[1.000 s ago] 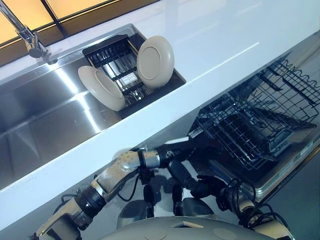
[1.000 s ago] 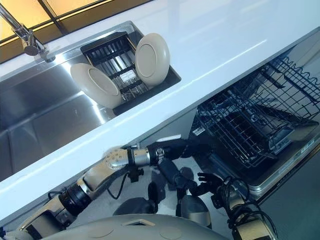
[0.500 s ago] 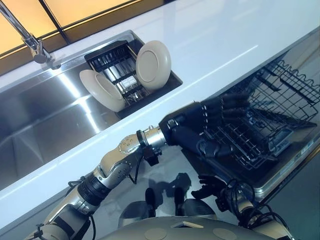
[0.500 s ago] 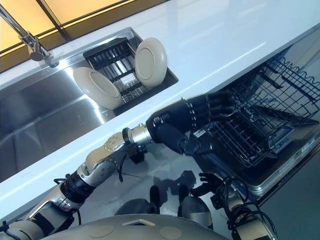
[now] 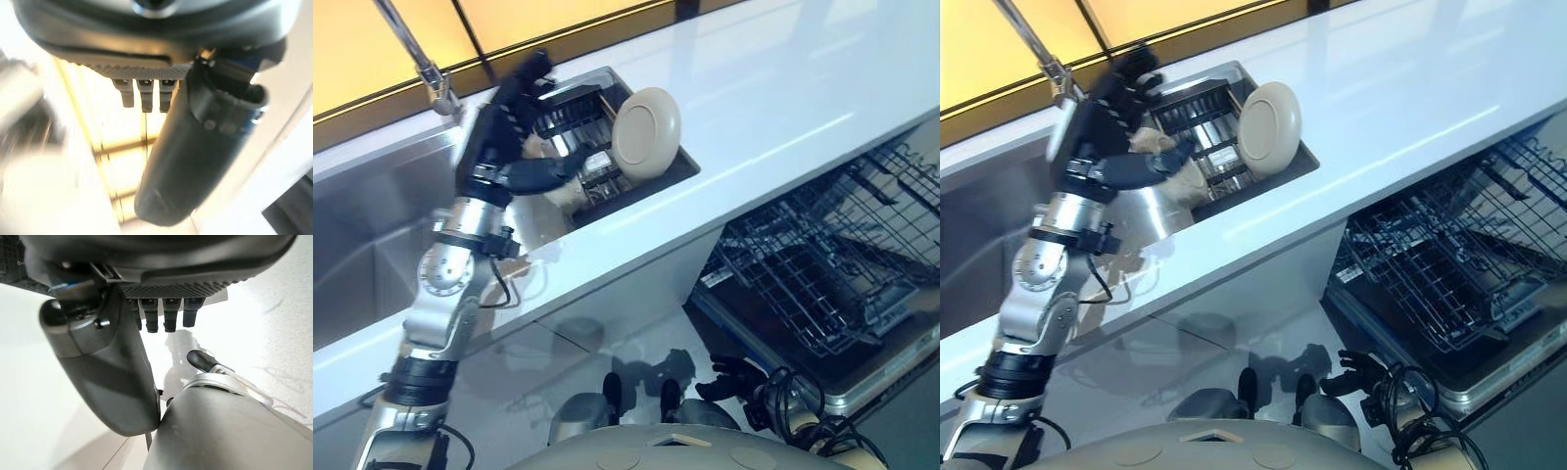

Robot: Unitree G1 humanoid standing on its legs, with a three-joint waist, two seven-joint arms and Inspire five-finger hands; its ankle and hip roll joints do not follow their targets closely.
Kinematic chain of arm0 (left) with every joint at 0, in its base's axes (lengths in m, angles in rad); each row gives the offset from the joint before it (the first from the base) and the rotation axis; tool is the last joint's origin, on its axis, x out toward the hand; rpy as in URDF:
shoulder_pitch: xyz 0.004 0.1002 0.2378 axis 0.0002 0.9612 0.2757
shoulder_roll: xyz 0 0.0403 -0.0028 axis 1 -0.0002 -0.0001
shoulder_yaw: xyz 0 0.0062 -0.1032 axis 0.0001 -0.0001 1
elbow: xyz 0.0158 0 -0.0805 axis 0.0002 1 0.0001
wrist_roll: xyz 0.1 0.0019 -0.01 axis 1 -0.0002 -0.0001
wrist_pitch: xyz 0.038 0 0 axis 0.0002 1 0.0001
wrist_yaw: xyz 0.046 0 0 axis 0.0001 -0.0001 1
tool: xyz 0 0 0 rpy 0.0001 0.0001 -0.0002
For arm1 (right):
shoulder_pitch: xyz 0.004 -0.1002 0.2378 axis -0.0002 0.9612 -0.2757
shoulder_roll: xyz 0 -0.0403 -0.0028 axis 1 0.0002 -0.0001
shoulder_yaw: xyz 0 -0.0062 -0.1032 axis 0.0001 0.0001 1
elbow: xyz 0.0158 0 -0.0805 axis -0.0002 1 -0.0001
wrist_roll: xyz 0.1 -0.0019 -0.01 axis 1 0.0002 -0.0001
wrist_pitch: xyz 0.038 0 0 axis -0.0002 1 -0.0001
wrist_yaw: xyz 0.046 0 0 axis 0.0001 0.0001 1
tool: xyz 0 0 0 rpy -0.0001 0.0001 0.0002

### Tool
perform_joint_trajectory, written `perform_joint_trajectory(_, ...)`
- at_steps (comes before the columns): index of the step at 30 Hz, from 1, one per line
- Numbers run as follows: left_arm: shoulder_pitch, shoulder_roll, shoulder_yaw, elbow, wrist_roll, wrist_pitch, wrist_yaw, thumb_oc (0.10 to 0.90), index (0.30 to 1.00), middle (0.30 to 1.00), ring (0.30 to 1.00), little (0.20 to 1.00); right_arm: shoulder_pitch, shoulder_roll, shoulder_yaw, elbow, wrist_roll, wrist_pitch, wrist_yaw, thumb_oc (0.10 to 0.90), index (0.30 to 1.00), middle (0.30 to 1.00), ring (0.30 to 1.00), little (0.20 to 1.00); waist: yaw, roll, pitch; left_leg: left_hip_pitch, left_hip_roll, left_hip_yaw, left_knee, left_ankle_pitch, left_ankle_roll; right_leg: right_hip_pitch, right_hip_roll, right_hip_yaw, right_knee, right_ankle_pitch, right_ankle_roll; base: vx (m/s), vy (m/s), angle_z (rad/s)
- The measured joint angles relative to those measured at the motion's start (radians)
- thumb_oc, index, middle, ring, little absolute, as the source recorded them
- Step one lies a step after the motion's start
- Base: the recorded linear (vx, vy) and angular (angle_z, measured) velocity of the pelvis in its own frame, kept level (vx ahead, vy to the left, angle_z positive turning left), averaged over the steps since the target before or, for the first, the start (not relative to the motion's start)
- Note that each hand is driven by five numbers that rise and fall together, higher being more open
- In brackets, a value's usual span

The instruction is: Pick up plates and place into dishwasher.

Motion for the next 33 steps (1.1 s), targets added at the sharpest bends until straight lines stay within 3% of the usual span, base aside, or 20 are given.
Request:
perform_joint_trajectory(4,0.011,0.094,0.058,0.003,0.192,-0.031,0.127,0.8,0.9,0.9,0.9,0.9,0.015,0.005,-0.007,0.018,-0.002,-0.006,0.002,0.8,0.9,0.9,0.9,0.9,0.011,-0.001,-0.041,0.003,-0.009,-0.017,-0.037,0.006,0.007,-0.004,-0.008,-0.021,0.0,-0.006,0.01,0.09,0.142,0.17)
perform_joint_trajectory(6,0.011,0.154,0.062,0.007,0.237,-0.034,0.167,0.8,0.9,0.9,0.9,0.9,0.028,0.008,-0.007,0.02,-0.004,-0.006,0.002,0.8,0.9,0.9,0.9,0.9,0.01,0.001,-0.068,0.008,-0.012,-0.017,-0.056,0.017,0.018,-0.005,-0.011,-0.024,-0.002,-0.009,0.015,0.09,0.13,0.05)
perform_joint_trajectory(11,0.011,0.213,0.069,0.032,0.297,-0.053,0.214,0.8,0.9,0.9,0.9,0.9,0.047,0.008,-0.006,0.012,-0.015,0.007,0.005,0.8,0.9,0.9,0.9,0.9,-0.001,0.014,-0.115,0.033,-0.021,-0.017,-0.097,0.026,0.028,0.009,-0.018,-0.029,-0.021,-0.009,0.02,0.08,0.109,0.02)
perform_joint_trajectory(16,0.012,0.303,0.071,0.159,0.474,-0.05,0.216,0.8,0.9,0.9,0.9,0.9,0.051,0.008,-0.005,-0.006,-0.039,0.018,0.021,0.8,0.9,0.9,0.9,0.9,-0.012,0.018,-0.118,0.038,-0.022,-0.017,-0.097,0.024,0.026,0.027,-0.017,-0.039,-0.042,-0.009,0.022,0.06,0.075,0.05)
perform_joint_trajectory(20,0.012,0.43,0.071,0.273,0.64,-0.054,0.218,0.8,0.9,0.9,0.9,0.9,0.05,0.003,0.002,-0.017,-0.053,0.025,0.032,0.8,0.9,0.9,0.9,0.9,-0.014,0.018,-0.118,0.04,-0.02,-0.016,-0.097,0.021,0.023,0.032,-0.014,-0.038,-0.051,-0.008,0.022,0.07,0.06,0.0)
perform_joint_trajectory(26,0.006,0.562,0.05,0.321,0.739,-0.105,0.192,0.8,0.9,0.9,0.9,0.9,0.045,-0.009,0.004,-0.026,-0.058,0.036,0.061,0.8,0.9,0.9,0.9,0.9,-0.017,0.017,-0.118,0.041,-0.02,0.007,-0.097,0.016,0.027,0.025,-0.013,-0.015,-0.05,-0.007,0.024,0.05,0.035,-0.09)
perform_joint_trajectory(33,-0.042,0.6,-0.057,0.322,0.827,-0.14,0.138,0.8,0.9,0.9,0.9,0.9,0.035,-0.01,0.004,-0.038,-0.074,0.045,0.072,0.8,0.9,0.9,0.9,0.9,-0.044,0.017,-0.118,0.041,-0.019,0.033,-0.098,0.015,0.029,0.016,-0.012,0.01,-0.05,-0.002,0.027,0.02,0.001,-0.12)
